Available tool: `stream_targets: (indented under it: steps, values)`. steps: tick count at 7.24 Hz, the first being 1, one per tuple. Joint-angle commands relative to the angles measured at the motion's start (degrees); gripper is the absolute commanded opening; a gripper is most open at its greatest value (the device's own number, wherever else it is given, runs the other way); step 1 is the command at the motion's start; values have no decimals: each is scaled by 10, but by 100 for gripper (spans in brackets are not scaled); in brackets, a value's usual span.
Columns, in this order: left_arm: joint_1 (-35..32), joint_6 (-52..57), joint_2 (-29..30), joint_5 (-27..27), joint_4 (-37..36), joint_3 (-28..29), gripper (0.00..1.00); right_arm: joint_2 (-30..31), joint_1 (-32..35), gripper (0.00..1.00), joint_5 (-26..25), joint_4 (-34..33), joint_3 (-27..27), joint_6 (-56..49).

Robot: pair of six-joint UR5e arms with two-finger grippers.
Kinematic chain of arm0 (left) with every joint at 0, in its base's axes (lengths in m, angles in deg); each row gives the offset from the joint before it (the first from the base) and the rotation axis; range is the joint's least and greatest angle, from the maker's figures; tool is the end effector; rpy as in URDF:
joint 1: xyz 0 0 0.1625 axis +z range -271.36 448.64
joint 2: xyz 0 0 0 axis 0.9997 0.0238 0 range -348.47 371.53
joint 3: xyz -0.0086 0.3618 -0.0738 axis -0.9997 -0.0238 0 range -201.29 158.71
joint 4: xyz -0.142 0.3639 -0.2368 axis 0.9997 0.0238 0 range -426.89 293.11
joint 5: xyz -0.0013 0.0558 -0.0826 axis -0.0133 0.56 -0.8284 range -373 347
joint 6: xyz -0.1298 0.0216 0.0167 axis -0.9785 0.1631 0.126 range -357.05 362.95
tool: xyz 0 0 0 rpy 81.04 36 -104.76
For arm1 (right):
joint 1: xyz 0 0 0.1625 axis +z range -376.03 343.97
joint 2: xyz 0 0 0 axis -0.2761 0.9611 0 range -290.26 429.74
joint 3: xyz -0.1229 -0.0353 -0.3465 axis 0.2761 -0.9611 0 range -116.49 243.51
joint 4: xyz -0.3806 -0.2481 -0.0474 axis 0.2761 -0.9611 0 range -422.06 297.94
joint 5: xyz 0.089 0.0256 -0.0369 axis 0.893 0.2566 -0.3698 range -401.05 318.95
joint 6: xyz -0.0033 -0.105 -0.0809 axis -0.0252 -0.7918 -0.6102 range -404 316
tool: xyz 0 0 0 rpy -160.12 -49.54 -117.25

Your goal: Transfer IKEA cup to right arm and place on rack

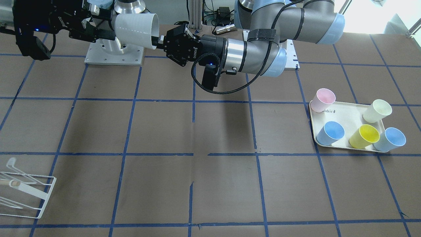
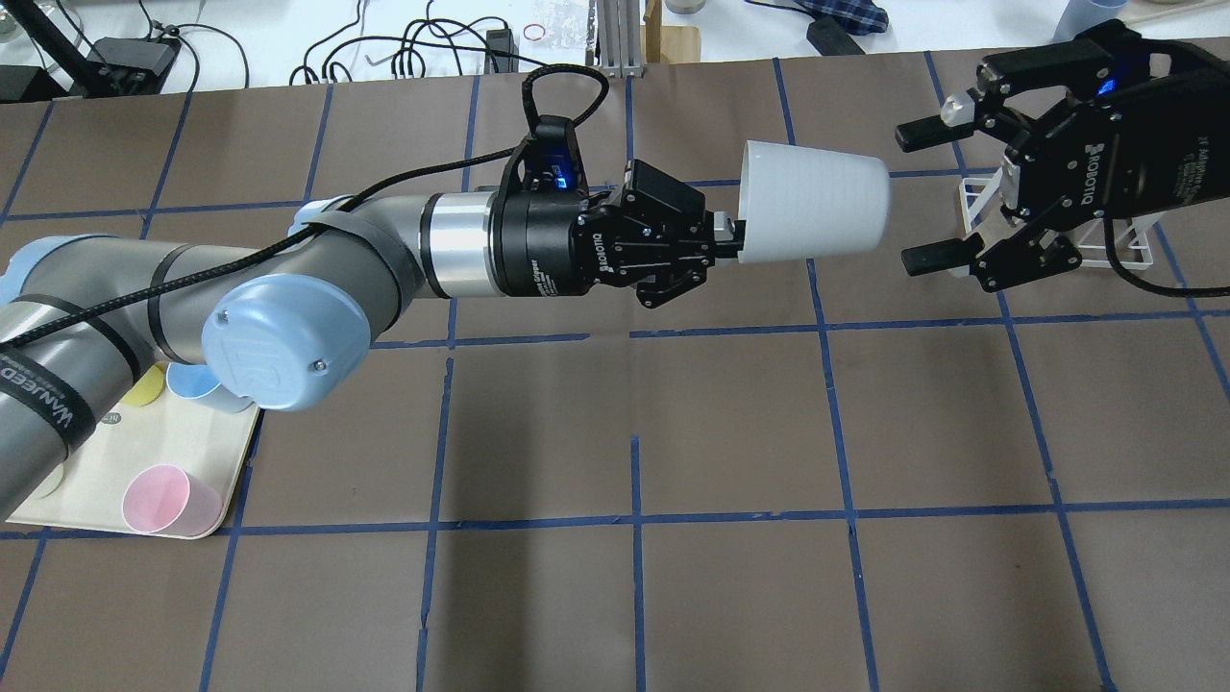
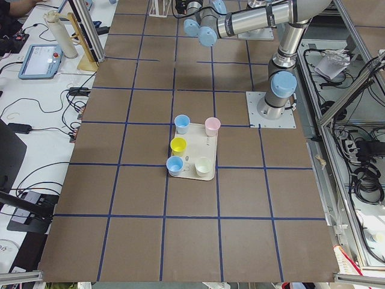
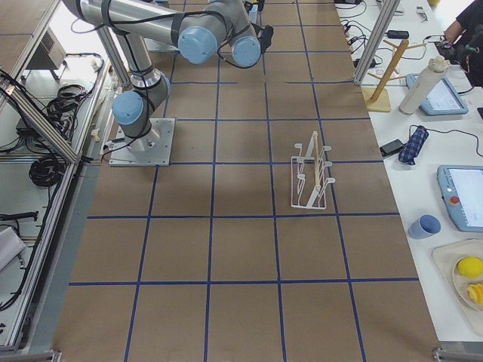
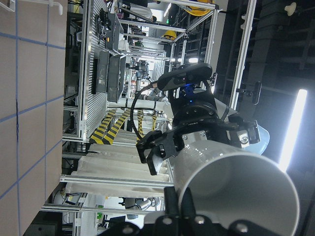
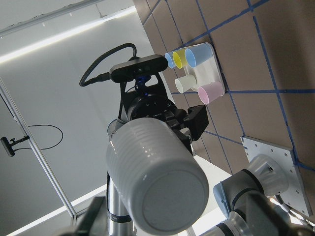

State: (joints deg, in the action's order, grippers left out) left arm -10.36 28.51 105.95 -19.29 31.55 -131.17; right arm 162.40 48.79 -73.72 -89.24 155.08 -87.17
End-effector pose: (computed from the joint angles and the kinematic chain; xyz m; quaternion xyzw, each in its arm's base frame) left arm -0.3429 -0.4706 0.3093 0.0103 -0.6737 -0.0832 0.7343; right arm 0.0498 -0.4697 0.4180 0.1254 0.7823 0.1412 0.5935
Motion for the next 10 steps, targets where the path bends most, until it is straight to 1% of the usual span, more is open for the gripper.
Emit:
stream_targets:
  steps: [1, 4, 5, 6, 9, 10]
  values:
    - [-10, -4, 0, -1, -2, -1, 0, 0, 8, 100, 1, 0, 0, -3]
    - [-15, -7, -3, -2, -3, 3, 0, -1, 12, 100, 1, 1, 3, -3]
    - [-17, -9, -5, -2, -3, 3, 0, 0, 12, 91, 1, 1, 3, -2]
    - [-18, -18, -8, -2, -4, 3, 0, 1, 12, 87, 1, 2, 3, 1]
    - [-19, -18, -8, -1, -5, 4, 0, 2, 12, 81, 1, 11, 1, 2]
    - [-19, -20, -8, 0, -5, 7, 0, 2, 12, 76, 1, 17, -2, 1]
